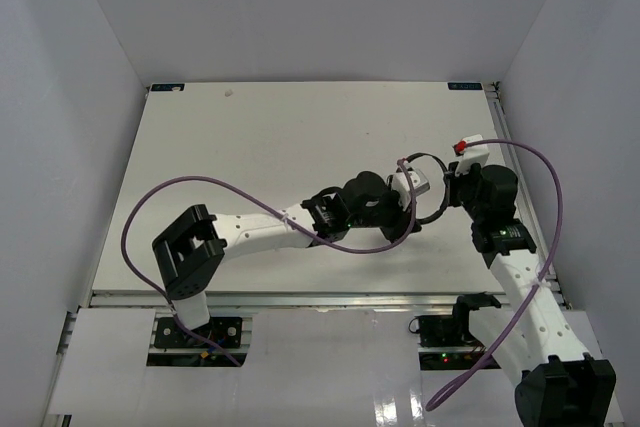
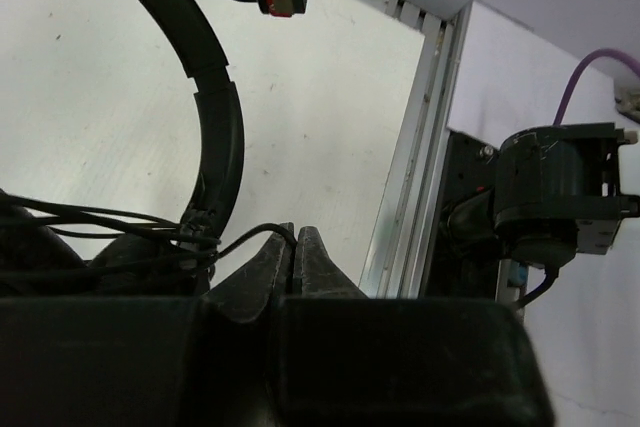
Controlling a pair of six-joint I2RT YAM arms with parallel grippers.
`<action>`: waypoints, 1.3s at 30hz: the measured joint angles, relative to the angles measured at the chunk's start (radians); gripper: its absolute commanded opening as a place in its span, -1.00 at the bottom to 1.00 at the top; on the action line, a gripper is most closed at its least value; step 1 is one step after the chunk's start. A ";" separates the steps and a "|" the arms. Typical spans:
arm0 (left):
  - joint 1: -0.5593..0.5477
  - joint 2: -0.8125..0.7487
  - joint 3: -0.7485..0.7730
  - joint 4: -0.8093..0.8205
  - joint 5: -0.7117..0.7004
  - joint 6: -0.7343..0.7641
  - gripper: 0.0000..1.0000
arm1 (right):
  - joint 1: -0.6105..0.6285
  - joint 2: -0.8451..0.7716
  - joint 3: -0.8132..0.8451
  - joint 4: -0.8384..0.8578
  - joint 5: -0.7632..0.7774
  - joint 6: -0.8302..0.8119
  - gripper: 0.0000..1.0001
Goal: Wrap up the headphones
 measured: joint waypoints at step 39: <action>-0.005 0.084 0.215 -0.530 -0.244 0.584 -0.45 | 0.174 0.247 -0.009 -0.026 -0.057 -0.082 -0.85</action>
